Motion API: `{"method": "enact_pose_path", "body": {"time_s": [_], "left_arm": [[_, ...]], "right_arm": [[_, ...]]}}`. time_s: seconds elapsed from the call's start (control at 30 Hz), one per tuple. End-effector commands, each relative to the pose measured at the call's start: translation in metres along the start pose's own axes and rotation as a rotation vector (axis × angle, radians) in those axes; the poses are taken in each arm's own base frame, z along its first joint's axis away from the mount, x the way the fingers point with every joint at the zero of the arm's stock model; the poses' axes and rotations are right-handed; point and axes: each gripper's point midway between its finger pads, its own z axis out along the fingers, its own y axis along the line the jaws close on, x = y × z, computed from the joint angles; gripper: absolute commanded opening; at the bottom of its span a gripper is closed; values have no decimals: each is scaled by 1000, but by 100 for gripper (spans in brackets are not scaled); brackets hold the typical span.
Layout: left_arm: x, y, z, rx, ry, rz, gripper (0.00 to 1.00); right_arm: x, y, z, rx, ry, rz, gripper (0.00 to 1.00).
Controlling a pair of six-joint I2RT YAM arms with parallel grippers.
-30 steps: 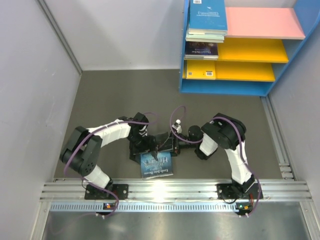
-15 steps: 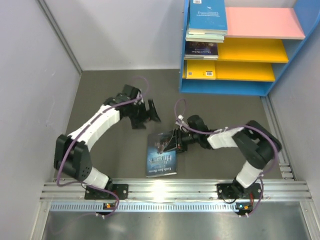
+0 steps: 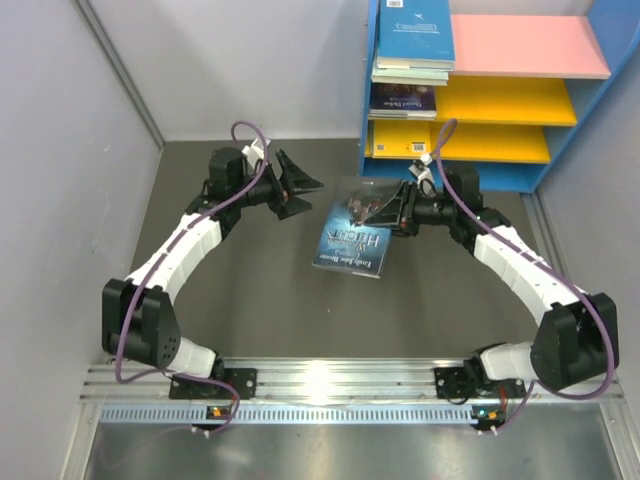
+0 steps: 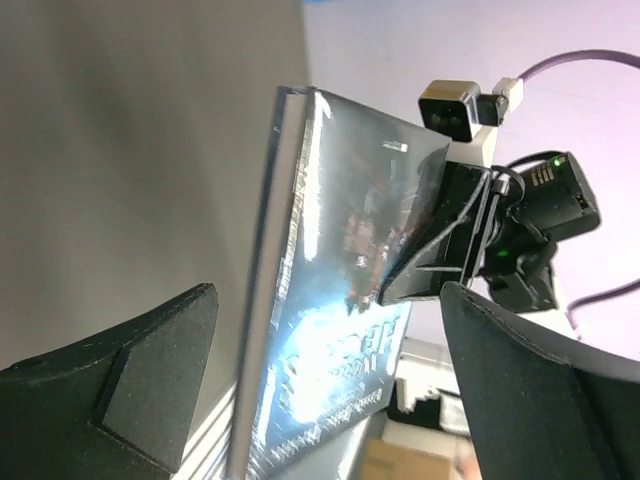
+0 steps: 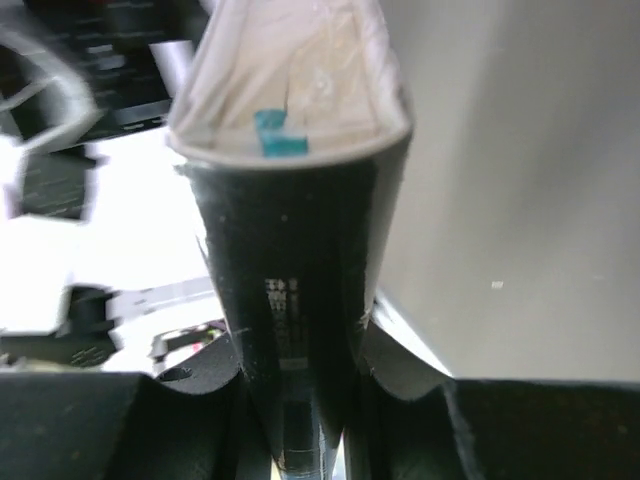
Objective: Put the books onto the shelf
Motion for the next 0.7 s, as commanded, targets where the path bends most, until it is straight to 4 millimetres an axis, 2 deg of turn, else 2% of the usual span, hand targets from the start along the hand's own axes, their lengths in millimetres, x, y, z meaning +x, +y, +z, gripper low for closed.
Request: {"method": "enact_pose_path", "body": {"time_s": [0.0,0.07,0.13,0.2,0.23,0.27,0.3,0.37,0.43,0.5,0.57,0.6,0.63,0.67], "left_arm": [[-3,-47,0,233,51,64,98],[0,-54,1,244,84,79,98],[5,-46,9,210,127,106,97],[9,-53,12,224,173,110,97],[14,-59,14,251,196,112,97],[17,-75,12,325,213,165,96],[26,-82,15,351,253,133,95],[33,-99,13,413,289,158,93],[45,-107,17,443,334,167,90],[53,-117,18,485,367,185,77],[55,-121,17,500,382,163,59],[53,-124,17,521,377,177,28],[53,-125,17,525,378,172,9],[51,-128,17,530,377,165,0]], "right_arm": [[-4,83,-36,-234,5,-91,0],[-8,96,-43,-278,-11,-57,0],[-9,107,-49,-338,-28,-77,0],[-9,111,-51,-367,-28,-32,0],[-11,120,-54,-406,-40,-35,0],[-12,123,-55,-427,-45,-30,0],[-13,121,-54,-446,-53,-21,0],[-16,135,-60,-514,-71,-32,0],[-23,135,-57,-530,-74,1,0],[-31,138,-55,-548,-83,-12,0],[-34,139,-54,-560,-79,-12,0],[-38,139,-52,-561,-79,-7,0],[-39,139,-51,-559,-79,0,0],[-40,138,-50,-557,-80,0,0]]}}
